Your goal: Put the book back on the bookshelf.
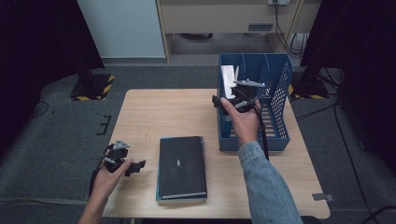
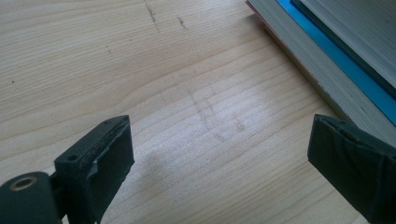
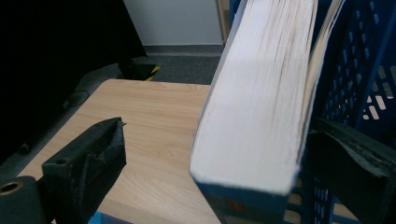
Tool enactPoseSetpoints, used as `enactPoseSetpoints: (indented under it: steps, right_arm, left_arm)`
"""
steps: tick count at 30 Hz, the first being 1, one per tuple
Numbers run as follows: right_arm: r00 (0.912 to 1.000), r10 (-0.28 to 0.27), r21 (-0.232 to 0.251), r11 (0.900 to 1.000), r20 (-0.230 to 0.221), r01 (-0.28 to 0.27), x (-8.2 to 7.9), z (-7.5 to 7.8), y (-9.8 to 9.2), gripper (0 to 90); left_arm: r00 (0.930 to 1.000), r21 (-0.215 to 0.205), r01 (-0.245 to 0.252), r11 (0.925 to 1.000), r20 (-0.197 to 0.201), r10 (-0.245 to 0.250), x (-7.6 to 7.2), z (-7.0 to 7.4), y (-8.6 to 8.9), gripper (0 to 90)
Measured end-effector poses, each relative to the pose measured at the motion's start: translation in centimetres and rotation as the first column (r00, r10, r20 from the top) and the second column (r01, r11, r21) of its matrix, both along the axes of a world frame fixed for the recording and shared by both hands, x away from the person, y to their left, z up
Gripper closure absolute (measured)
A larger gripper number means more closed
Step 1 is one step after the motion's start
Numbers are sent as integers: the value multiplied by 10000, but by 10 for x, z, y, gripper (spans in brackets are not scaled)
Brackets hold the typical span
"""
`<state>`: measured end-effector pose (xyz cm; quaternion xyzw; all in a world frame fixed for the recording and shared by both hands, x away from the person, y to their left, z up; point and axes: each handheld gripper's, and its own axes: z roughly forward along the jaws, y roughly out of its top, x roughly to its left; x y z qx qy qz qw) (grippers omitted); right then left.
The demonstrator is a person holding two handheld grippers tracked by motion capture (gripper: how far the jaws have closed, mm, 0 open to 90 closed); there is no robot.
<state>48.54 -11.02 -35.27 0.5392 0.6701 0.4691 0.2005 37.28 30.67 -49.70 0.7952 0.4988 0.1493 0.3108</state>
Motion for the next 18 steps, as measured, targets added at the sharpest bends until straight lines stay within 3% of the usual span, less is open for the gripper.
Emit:
enactPoseSetpoints:
  steps: [9,18]
  right_arm:
    - [9998,180,-51,9998,105,-180,-19,-3,-4,49]
    - [9997,245,-172,9996,31,-244,-28,-8,-9,51]
  left_arm:
    - [10000,-3,-35,10000,-6,35,0,-1,-1,63]
    - [10000,-32,-10,10000,-8,10,0,0,-1,63]
